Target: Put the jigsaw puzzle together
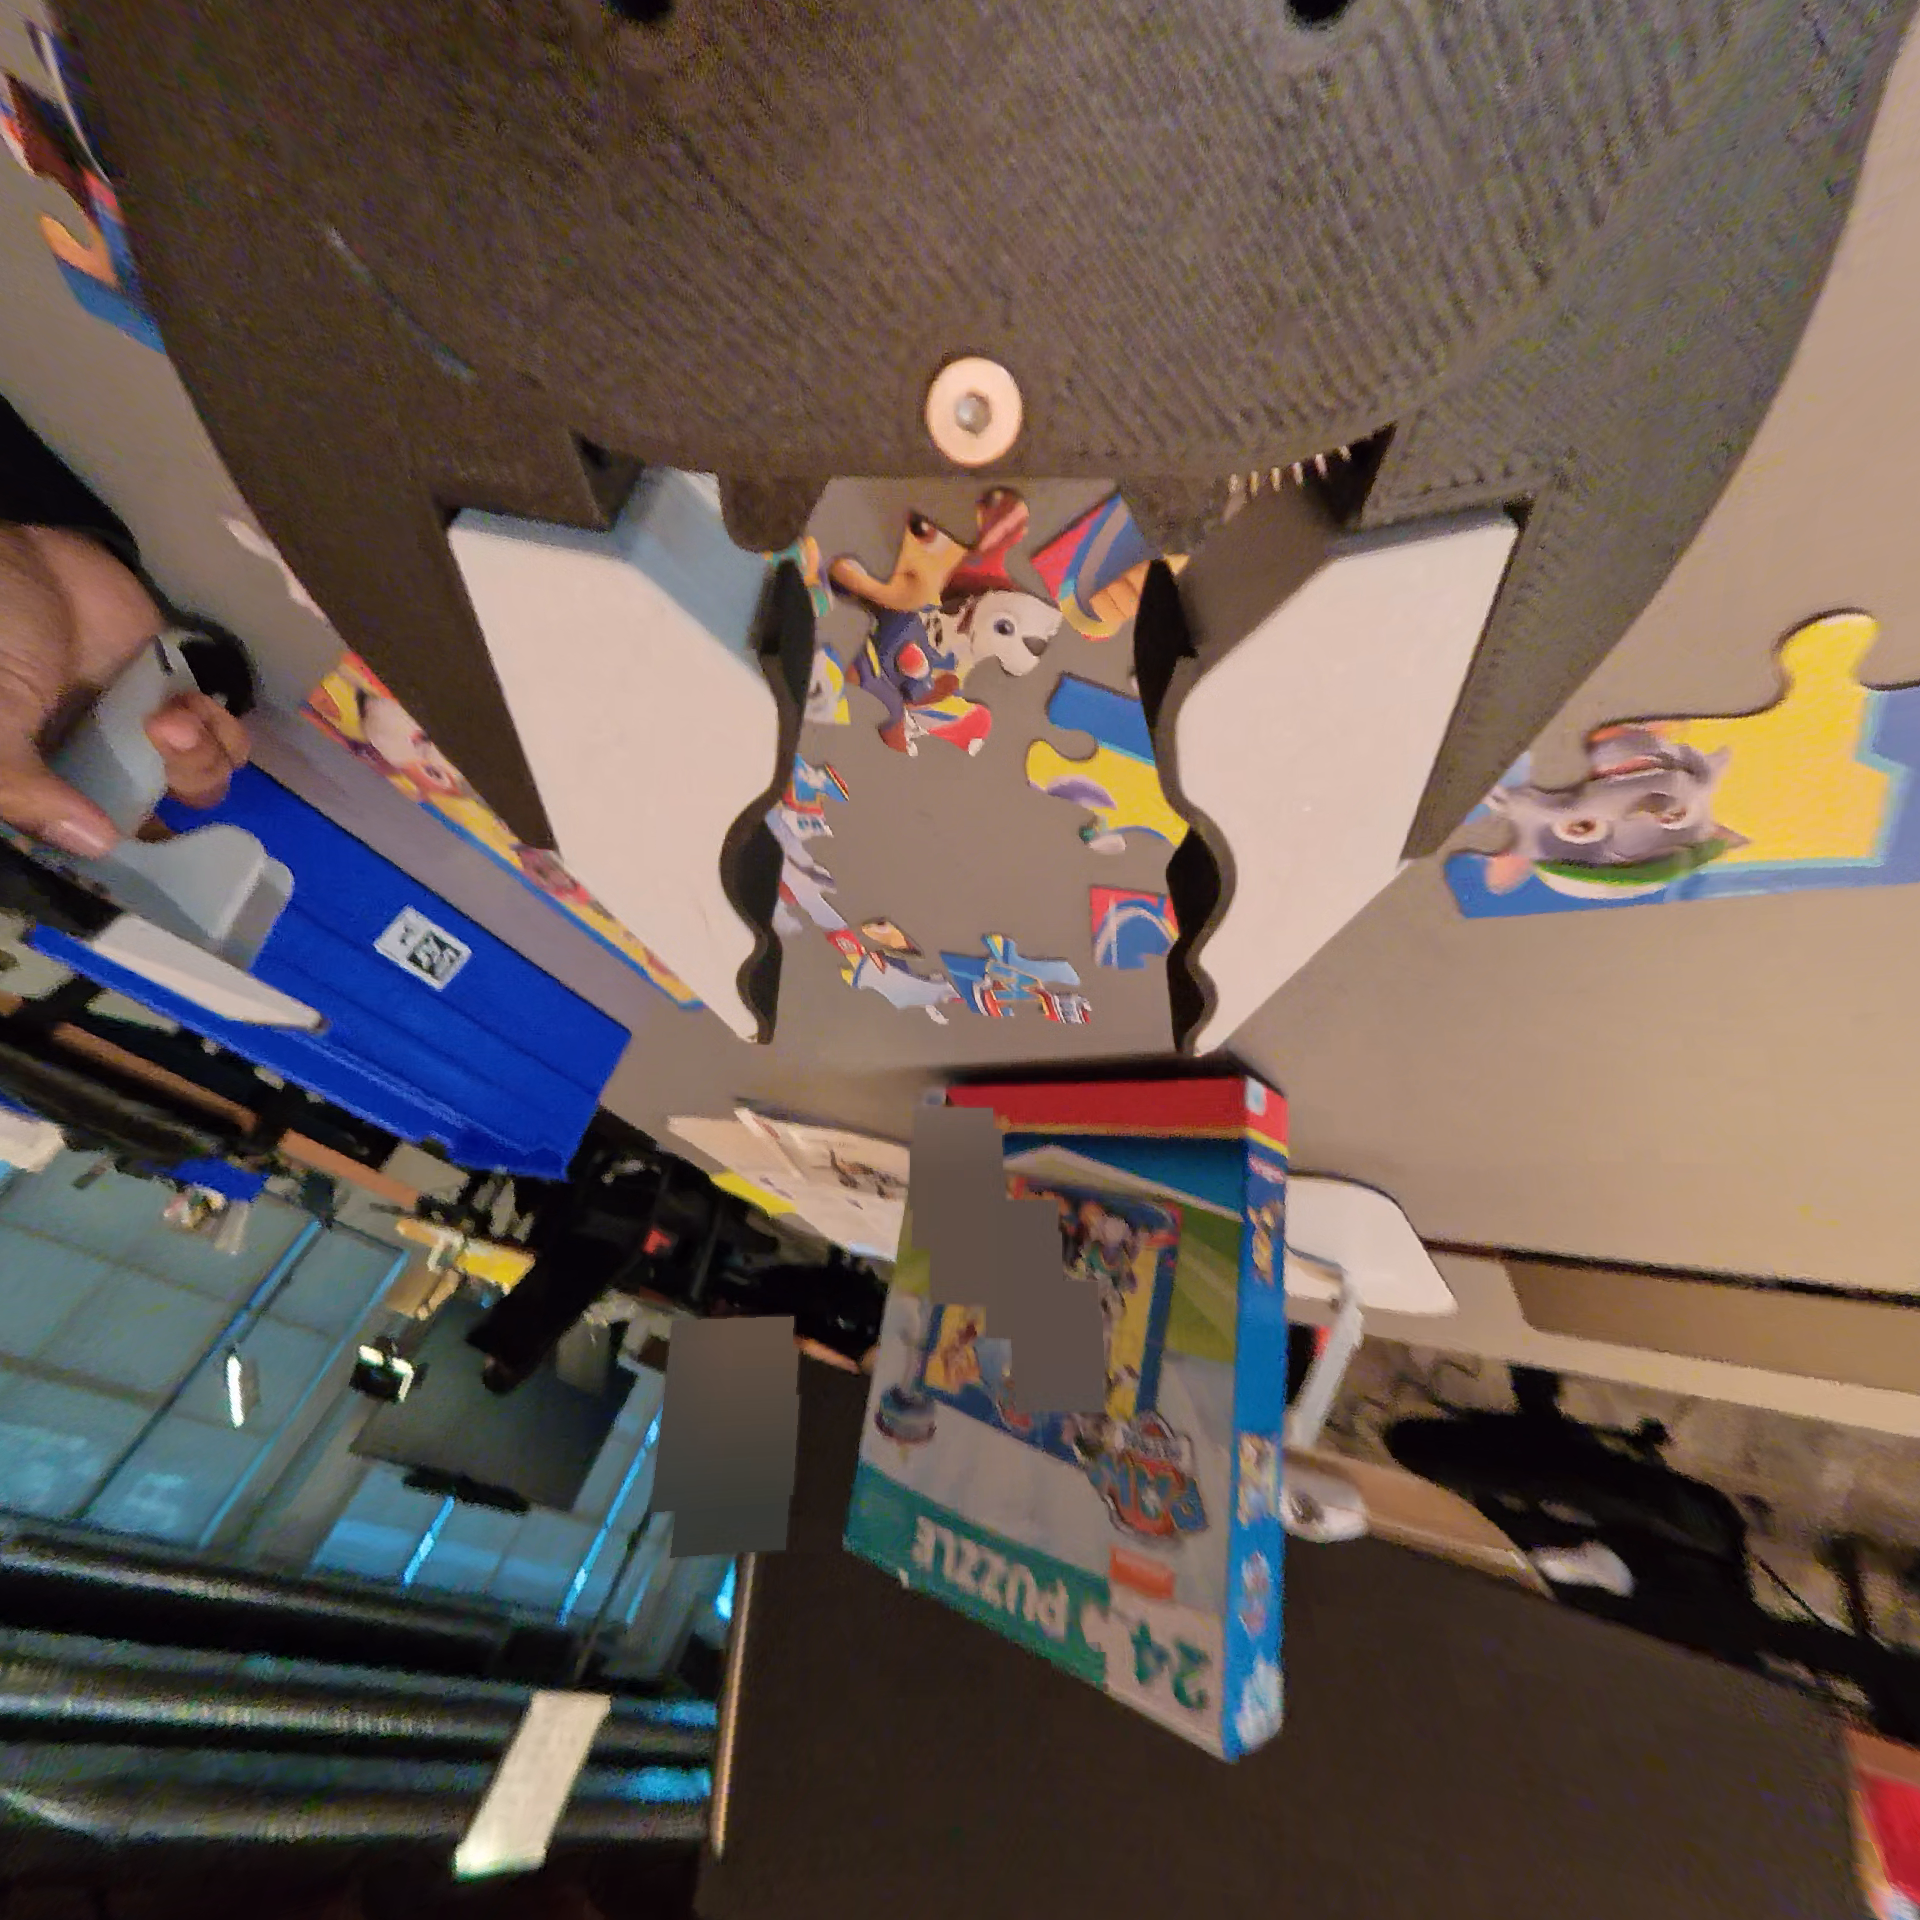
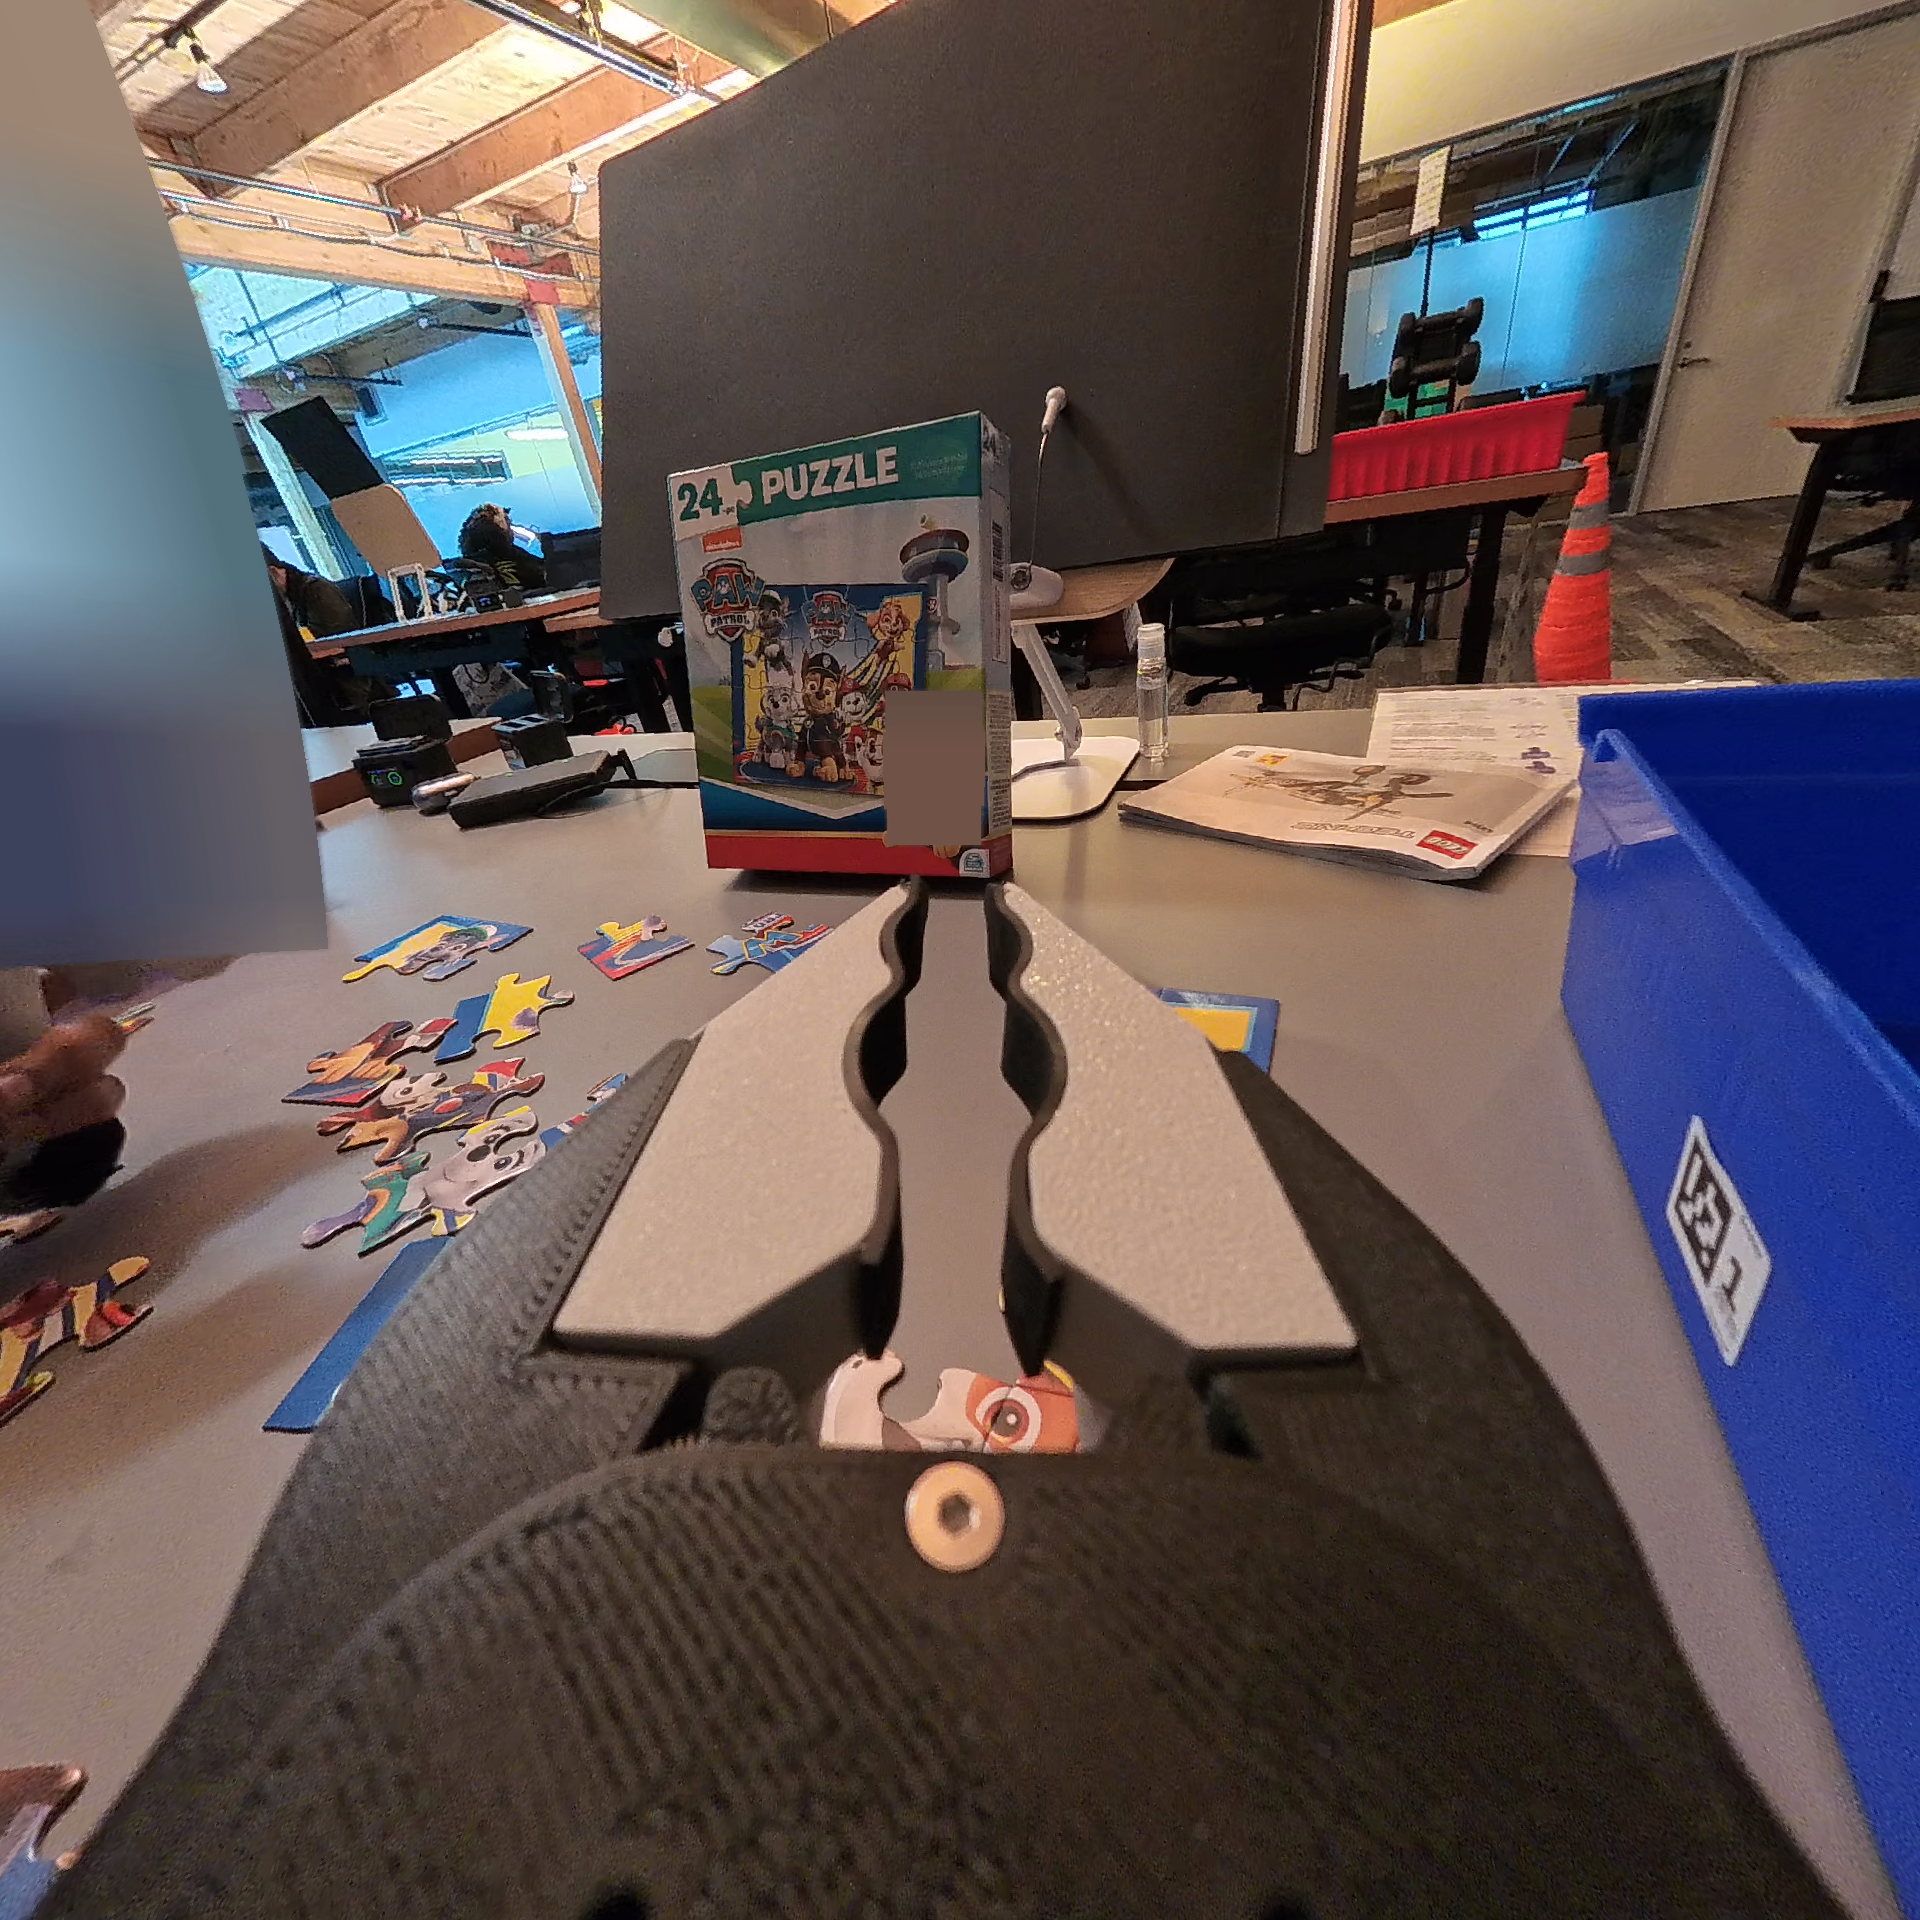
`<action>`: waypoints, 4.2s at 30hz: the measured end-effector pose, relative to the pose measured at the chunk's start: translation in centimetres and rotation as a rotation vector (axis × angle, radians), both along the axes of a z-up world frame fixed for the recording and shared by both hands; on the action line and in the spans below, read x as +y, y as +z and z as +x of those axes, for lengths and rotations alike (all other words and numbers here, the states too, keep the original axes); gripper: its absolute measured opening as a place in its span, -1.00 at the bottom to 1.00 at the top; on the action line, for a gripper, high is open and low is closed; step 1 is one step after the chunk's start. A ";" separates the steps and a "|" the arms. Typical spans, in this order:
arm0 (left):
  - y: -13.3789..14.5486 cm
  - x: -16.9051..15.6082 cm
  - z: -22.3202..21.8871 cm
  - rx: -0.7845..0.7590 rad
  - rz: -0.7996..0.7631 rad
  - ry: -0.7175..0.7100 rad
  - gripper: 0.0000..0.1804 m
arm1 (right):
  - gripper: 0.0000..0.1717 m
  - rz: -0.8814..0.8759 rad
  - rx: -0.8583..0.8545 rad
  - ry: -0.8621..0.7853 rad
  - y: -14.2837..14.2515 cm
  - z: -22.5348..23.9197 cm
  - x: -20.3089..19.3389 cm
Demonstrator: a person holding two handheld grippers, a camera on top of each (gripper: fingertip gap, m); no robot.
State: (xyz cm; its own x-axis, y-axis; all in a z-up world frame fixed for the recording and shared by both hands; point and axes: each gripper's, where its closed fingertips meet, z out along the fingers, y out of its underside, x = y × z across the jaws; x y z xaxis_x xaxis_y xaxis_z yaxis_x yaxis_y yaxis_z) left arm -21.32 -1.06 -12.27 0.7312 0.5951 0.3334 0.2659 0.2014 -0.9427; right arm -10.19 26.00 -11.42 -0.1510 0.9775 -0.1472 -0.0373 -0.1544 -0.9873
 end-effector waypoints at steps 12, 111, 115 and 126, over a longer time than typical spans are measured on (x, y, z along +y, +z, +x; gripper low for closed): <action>-1.2 2.0 1.1 0.065 -0.166 -0.051 -0.20 | -0.89 -0.002 0.001 0.002 0.0 0.0 0.0; -9.0 10.2 3.2 -0.085 -0.711 -0.587 -0.26 | -0.43 0.637 -0.842 0.688 -11.9 -12.2 -8.7; -9.3 10.5 3.4 -0.085 -0.720 -0.595 -0.26 | -0.45 0.612 -0.852 0.684 -11.4 -9.9 -8.2; -7.8 11.4 3.6 -0.015 -0.670 -0.577 -0.30 | 0.00 0.409 -0.902 0.656 -11.2 -13.6 -7.9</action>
